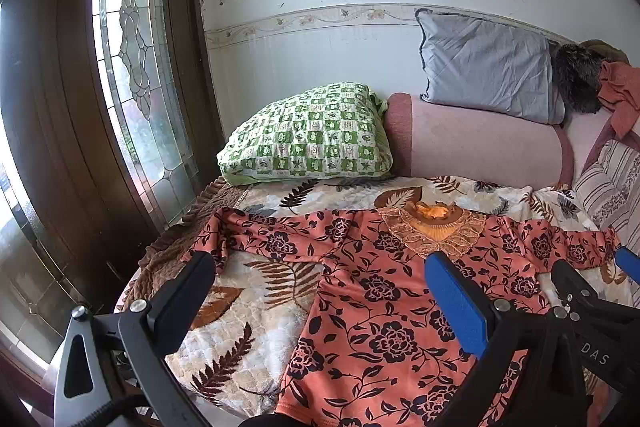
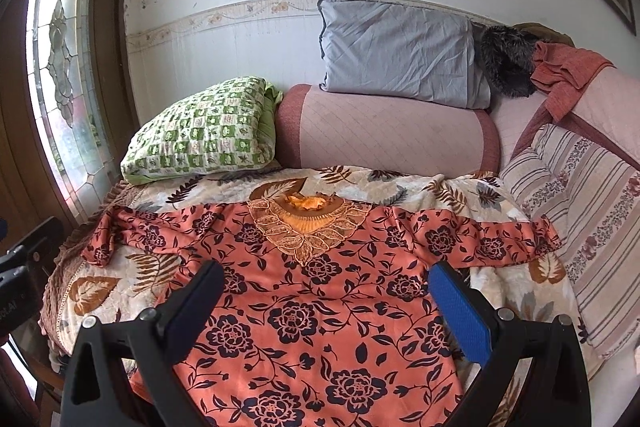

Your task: Fold small clothes

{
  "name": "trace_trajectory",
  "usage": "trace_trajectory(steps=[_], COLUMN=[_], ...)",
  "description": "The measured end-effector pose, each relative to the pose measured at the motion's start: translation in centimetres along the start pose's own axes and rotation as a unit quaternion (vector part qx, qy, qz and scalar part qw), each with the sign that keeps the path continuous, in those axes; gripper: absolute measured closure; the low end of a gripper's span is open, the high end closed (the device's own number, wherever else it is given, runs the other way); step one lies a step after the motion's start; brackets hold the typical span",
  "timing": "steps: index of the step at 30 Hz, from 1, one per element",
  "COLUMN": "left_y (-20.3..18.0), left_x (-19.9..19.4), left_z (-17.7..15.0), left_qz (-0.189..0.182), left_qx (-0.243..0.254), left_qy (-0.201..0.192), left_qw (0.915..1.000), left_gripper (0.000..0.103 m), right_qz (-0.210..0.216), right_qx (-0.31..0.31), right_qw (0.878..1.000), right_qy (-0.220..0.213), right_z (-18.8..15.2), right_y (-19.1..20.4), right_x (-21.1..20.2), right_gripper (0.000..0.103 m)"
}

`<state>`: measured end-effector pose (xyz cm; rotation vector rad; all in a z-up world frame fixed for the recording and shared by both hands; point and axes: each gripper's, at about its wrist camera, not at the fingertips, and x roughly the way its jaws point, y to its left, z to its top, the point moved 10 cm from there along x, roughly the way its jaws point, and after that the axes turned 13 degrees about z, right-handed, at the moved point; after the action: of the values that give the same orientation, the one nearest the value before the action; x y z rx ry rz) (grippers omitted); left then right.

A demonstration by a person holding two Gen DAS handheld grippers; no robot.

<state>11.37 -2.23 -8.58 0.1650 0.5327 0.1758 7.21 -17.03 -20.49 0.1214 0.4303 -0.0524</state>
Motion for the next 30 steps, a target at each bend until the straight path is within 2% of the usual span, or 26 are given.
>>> trace_trajectory(steps=[12, 30], left_y=[-1.2, -4.2], left_x=[0.2, 2.6], left_z=[-0.1, -0.5], left_qz=[-0.003, -0.007], left_qx=[0.010, 0.034], left_qy=[0.003, 0.015], left_qw=[0.9999, 0.9993], left_gripper=[0.000, 0.000], right_qz=[-0.003, -0.008], right_qx=[0.000, 0.012], right_qw=[1.000, 1.000], right_qy=[0.002, 0.022], right_z=[0.0, -0.5], right_y=[-0.4, -2.5], right_x=[0.1, 3.1], right_gripper=[0.000, 0.000])
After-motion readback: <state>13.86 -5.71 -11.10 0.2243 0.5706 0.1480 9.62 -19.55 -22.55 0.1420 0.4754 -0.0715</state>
